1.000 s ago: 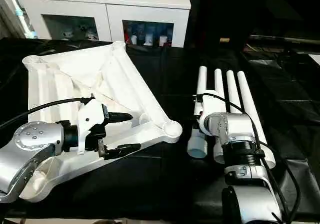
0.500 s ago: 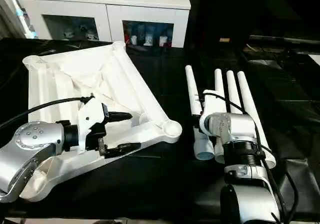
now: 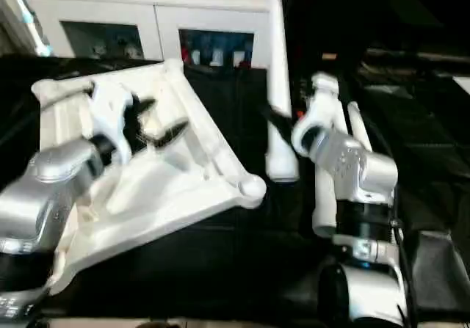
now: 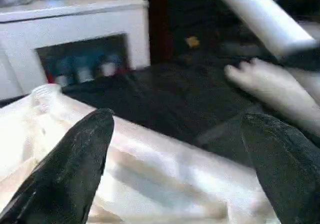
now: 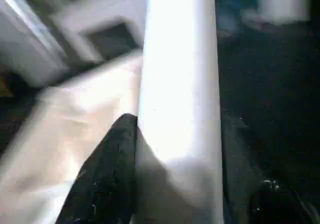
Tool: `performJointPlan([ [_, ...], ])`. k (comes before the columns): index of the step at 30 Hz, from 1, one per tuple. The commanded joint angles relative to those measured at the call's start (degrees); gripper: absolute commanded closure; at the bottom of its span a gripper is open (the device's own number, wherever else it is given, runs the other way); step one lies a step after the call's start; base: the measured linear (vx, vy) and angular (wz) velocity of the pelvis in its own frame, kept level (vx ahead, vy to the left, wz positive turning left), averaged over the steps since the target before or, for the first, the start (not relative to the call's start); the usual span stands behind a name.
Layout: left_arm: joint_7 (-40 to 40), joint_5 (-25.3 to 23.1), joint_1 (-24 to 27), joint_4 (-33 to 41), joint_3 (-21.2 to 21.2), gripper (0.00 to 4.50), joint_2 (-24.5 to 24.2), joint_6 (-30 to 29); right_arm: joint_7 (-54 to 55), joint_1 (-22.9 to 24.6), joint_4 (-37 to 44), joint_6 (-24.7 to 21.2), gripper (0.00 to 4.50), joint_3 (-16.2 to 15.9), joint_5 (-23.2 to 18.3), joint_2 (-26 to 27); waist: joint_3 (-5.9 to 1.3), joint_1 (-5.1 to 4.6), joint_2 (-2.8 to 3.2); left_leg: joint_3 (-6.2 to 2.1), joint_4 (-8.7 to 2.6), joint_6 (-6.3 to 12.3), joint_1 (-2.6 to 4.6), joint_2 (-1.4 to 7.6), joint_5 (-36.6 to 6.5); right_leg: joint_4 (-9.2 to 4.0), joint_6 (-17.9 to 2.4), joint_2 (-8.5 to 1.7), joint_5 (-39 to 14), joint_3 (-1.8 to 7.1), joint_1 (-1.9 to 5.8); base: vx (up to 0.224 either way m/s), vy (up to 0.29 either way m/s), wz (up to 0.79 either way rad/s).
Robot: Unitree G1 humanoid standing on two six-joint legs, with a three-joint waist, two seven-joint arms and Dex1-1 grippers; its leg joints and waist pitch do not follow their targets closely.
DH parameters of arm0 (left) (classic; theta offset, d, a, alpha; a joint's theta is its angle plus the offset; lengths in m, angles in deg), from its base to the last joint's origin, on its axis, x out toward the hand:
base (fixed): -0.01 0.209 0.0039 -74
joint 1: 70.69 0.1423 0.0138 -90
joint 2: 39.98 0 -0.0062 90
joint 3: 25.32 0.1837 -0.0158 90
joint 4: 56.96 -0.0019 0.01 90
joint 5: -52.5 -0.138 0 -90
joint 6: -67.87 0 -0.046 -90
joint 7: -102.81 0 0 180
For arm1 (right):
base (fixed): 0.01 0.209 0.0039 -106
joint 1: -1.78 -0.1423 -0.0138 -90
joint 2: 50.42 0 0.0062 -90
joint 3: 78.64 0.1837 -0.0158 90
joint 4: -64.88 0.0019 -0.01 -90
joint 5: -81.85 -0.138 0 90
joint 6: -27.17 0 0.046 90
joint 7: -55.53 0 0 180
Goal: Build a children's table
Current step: Pick table leg
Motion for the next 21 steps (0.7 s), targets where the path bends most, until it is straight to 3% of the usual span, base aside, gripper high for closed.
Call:
performJointPlan([
  [1,-2.09,5.35,-2.16,-0.13,-2.82,0.0,2.51,-2.04,-4.79,1.7,3.99,-1.68,2.68,-0.58,-4.28,0.35,-4.01,0.47,-0.37,-1.71,-3.39,2.55,1.22,4.45,-3.44,-3.71,-14.63,-4.88,6.34,2.13,2.72,0.0,0.0,0.0],
  [3,-0.54,16.43,-4.14,1.6,-6.28,0.0,6.75,-3.84,-10.15,3.78,8.48,-4.13,2.68,-0.44,-9.9,0.98,-4.13,0.93,-0.79,-1.65,-3.22,3.47,1.24,4.56,-2.96,-3.58,-15.84,-5.07,6.79,2.05,2.72,0.0,0.0,0.0],
  [5,0.06,22.03,-5.03,3.02,-7.47,0.0,8.64,-5.09,-13.13,5.13,10.47,-4.22,2.68,-1.41,-11.66,0.63,-4.09,1.45,-0.72,-1.78,-3.13,4.13,1.23,4.73,-2.87,-3.53,-16.42,-4.95,5.84,1.91,2.33,0.0,0.0,0.0],
  [6,0.11,22.68,-5.13,3.2,-7.6,0.0,8.87,-5.23,-13.49,5.3,10.7,-4.19,2.68,-1.56,-11.83,0.57,-4.09,1.45,-0.72,-1.78,-3.13,4.13,1.23,4.73,-2.87,-3.53,-16.42,-4.95,5.84,1.91,2.33,0.0,0.0,0.0],
  [7,-0.03,24.33,-5.72,4.04,-8.02,0.0,9.75,-6.14,-15.14,6.11,11.44,-4.02,2.68,-2.51,-12.51,0.05,-3.82,1.29,-1.36,-1.61,-3.25,4.03,1.1,4.68,-3.77,-3.8,-15.71,-4.89,3.71,1.95,2.39,0.0,0.0,0.0],
  [8,-0.03,24.45,-5.76,4.1,-8.05,0.0,9.8,-6.21,-15.24,6.14,11.49,-4.05,2.68,-2.54,-12.59,0.03,-3.69,1.44,-1.07,-1.72,-3.33,3.71,1.12,4.75,-4.34,-4.06,-14.98,-5.1,1.46,2.04,2.35,0.0,0.0,0.0],
  [9,0.03,26.09,-6.3,4.92,-8.41,0.0,10.54,-7.17,-16.52,6.67,12.19,-4.43,2.68,-2.9,-13.74,-0.17,-3.63,1.3,-1.39,-1.59,-3.35,3.47,1.16,4.68,-4.79,-4.19,-14.66,-5.02,0.29,2.04,2.3,0.0,0.0,0.0],
  [10,0.05,26.5,-6.44,5.15,-8.5,0.0,10.76,-7.55,-16.89,6.82,12.44,-4.51,2.68,-3.01,-14.06,-0.23,-3.6,1.43,-1.18,-1.71,-3.4,2.93,1.24,4.73,-5.19,-4.34,-13.96,-5.1,-1.5,2.09,2.26,0.0,0.0,0.0],
  [11,0.17,27.98,-7.0,6.1,-8.78,0.0,11.68,-9.13,-18.44,7.42,13.51,-4.88,2.68,-3.45,-15.44,-0.5,-3.52,1.3,-1.44,-1.63,-3.5,2.61,1.3,4.77,-5.44,-4.4,-13.74,-5.01,-2.13,2.08,2.2,0.0,0.0,0.0],
  [15,0.0,28.21,-7.57,6.59,-8.99,0.0,13.1,-11.89,-20.64,8.09,14.8,-5.39,2.68,-4.05,-16.97,-1.06,-3.36,1.25,-1.78,-1.8,-3.66,1.86,1.26,4.81,-5.24,-4.49,-12.66,-5.02,-2.29,2.11,2.25,0.0,0.0,0.0],
  [21,-2.77,31.01,-7.14,6.14,-7.71,0.0,12.31,-13.09,-22.38,9.3,16.77,-5.77,2.68,-5.09,-18.55,-1.85,-3.39,1.49,-1.63,-1.92,-3.62,1.4,1.2,4.73,-4.64,-4.49,-11.76,-5.06,-1.74,2.15,2.32,0.0,0.0,0.0],
])
